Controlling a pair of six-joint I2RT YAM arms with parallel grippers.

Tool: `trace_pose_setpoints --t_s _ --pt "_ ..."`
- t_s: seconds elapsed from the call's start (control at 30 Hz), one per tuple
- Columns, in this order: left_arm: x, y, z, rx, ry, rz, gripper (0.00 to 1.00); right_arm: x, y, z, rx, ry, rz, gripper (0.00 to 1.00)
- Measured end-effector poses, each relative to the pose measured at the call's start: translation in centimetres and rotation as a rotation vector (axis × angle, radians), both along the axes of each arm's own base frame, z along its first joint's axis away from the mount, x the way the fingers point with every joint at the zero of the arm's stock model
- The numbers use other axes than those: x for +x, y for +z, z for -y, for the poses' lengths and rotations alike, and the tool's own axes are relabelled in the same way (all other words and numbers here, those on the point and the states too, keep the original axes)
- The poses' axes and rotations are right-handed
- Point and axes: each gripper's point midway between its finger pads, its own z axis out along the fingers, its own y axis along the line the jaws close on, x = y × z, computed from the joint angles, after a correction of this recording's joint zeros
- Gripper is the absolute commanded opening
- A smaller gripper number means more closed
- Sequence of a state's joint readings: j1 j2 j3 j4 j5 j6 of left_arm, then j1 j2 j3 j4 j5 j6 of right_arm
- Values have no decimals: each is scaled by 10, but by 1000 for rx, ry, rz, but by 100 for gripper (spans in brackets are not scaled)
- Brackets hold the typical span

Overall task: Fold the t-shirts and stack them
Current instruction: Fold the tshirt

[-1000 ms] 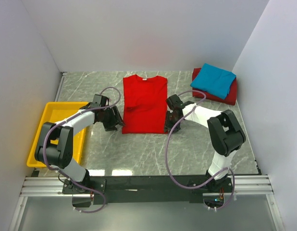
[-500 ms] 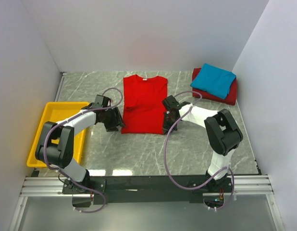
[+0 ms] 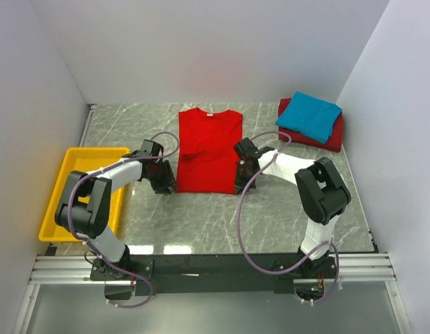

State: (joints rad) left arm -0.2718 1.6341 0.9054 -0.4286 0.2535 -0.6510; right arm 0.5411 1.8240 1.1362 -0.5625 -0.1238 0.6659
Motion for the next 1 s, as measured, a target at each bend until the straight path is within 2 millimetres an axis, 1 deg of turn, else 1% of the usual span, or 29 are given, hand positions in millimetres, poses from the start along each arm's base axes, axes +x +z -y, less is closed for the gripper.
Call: trace_pose_setpoints --t_s 0.4,0.53,0.8,0.9,0.93,1.0 --pt "-2 -5 2 16 -8 -7 44 0 0 0 0 -2 0 6" --pt "0 -5 3 15 -9 -7 40 0 0 0 -1 -3 -1 6" --pt "5 -7 11 9 -26 -2 36 0 0 0 -1 -6 -1 4" --pt "6 -9 13 5 -28 0 30 0 0 0 -1 -7 -1 4" --pt "7 -9 13 4 -27 1 25 0 0 0 -1 -7 -1 4" --pt "7 -10 13 3 -25 0 19 0 0 0 -1 -7 -1 3"
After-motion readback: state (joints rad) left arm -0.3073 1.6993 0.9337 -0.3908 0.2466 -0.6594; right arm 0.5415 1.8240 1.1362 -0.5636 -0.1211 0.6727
